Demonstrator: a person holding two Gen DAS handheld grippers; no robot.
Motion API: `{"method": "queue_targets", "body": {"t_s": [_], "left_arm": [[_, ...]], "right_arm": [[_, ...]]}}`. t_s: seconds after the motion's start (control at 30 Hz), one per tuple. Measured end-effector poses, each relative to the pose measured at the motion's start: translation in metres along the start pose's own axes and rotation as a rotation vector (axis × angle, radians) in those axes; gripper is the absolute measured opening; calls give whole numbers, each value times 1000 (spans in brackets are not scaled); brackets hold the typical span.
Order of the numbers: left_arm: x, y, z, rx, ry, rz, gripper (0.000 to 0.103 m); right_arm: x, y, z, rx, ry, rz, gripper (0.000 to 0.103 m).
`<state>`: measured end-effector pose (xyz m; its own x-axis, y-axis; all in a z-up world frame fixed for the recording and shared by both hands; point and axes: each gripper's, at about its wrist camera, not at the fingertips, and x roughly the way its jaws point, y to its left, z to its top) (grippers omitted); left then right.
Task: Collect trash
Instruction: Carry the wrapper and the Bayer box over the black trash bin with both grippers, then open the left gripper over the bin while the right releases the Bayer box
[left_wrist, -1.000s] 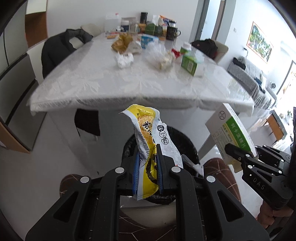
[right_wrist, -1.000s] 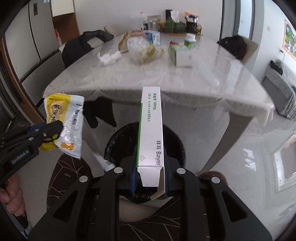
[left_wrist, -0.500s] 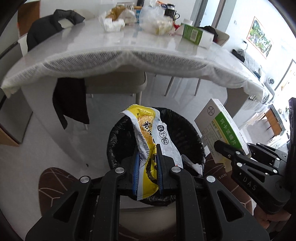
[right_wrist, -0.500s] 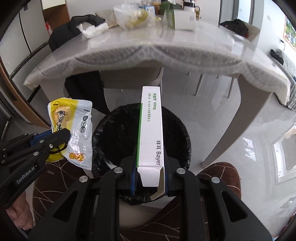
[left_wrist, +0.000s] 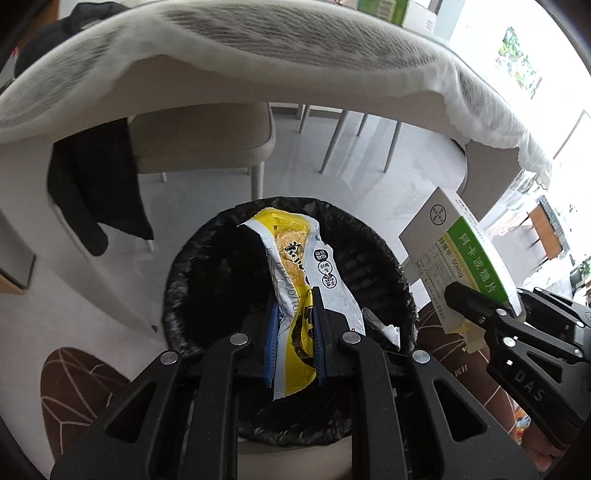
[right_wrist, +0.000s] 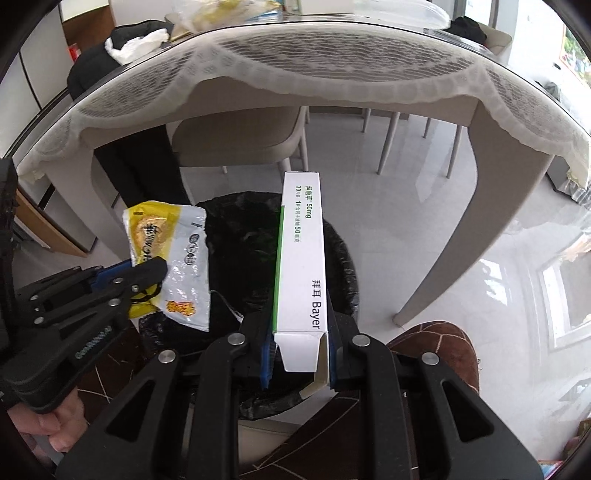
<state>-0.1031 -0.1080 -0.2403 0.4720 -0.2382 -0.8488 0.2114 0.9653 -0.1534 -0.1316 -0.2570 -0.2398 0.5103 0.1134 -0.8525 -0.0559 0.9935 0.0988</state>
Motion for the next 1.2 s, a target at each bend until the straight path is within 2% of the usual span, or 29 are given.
{"method": "queue_targets", "body": {"t_s": [0.2, 0.27, 0.3, 0.33, 0.37, 0.43, 0.57, 0.6, 0.8, 1.2], "left_arm": [[5, -21, 7, 32, -27, -3, 21], [6, -22, 8, 33, -28, -3, 37], [6, -21, 7, 31, -31, 2, 51], [7, -18, 9, 24, -35, -4, 59], [5, -13, 8, 16, -36, -12, 62], [8, -7, 8, 11, -28, -6, 78], [0, 5, 7, -23, -29, 3, 90], [-3, 9, 6, -24, -35, 4, 96], [-24, 31, -1, -33, -54, 65, 97], [-57, 70, -2, -88, -85, 113, 97]], "right_arm": [[0, -13, 7, 25, -5, -16, 20], [1, -14, 9, 30, -4, -18, 20], [3, -15, 9, 32, -3, -19, 20], [4, -15, 9, 31, -1, -20, 20], [6, -14, 10, 33, 1, -19, 20], [10, -11, 9, 35, 4, -15, 20], [16, -8, 8, 33, 13, -9, 20], [18, -5, 8, 34, 17, -6, 20], [31, 18, 9, 21, 37, 14, 20], [25, 63, 24, -35, 17, 42, 20]]}}
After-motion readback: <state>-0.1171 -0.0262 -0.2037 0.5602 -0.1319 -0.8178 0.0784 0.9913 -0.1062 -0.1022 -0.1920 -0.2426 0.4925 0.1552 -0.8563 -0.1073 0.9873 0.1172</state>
